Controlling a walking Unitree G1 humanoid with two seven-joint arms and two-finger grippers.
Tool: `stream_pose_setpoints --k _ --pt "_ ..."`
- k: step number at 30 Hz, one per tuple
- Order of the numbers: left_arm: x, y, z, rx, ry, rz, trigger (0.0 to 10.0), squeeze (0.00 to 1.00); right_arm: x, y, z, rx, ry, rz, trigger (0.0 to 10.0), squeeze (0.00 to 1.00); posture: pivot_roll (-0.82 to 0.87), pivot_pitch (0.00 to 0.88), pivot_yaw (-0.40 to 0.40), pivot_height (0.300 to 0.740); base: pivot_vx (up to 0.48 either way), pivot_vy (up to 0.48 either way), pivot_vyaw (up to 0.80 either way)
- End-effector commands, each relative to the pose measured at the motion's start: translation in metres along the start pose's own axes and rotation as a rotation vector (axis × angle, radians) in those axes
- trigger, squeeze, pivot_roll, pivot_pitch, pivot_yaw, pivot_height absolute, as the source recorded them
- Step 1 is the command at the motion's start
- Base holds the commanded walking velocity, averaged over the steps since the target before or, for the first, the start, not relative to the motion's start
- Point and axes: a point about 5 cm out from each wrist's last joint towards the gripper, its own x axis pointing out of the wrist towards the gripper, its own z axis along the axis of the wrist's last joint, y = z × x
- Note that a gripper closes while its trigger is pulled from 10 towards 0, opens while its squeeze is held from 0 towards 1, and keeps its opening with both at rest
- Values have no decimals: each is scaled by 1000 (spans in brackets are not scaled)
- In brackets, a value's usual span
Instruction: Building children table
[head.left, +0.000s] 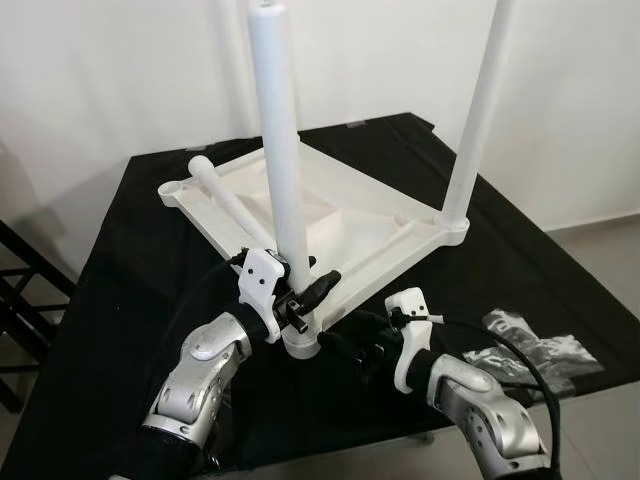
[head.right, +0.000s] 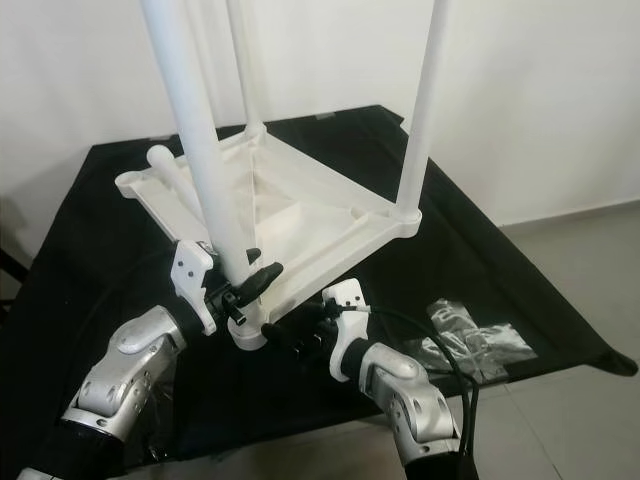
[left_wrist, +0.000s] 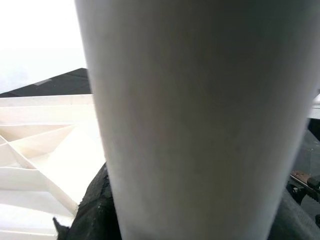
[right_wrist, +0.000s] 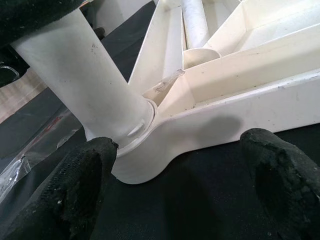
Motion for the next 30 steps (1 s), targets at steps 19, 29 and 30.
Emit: stream_pose_setpoints --k 19,29,30 --pt "-71 125 -4 109 175 1106 10000 0 1 4 1 6 -9 15 10000 0 -123 0 49 740 0 0 0" --pt "-71 120 -10 23 160 1158 10000 0 1 3 0 8 -8 16 10000 0 -123 0 48 740 0 0 0" --pt "-70 119 -11 10 159 1157 10000 0 1 3 0 9 -8 16 10000 0 -123 0 48 740 0 0 0"
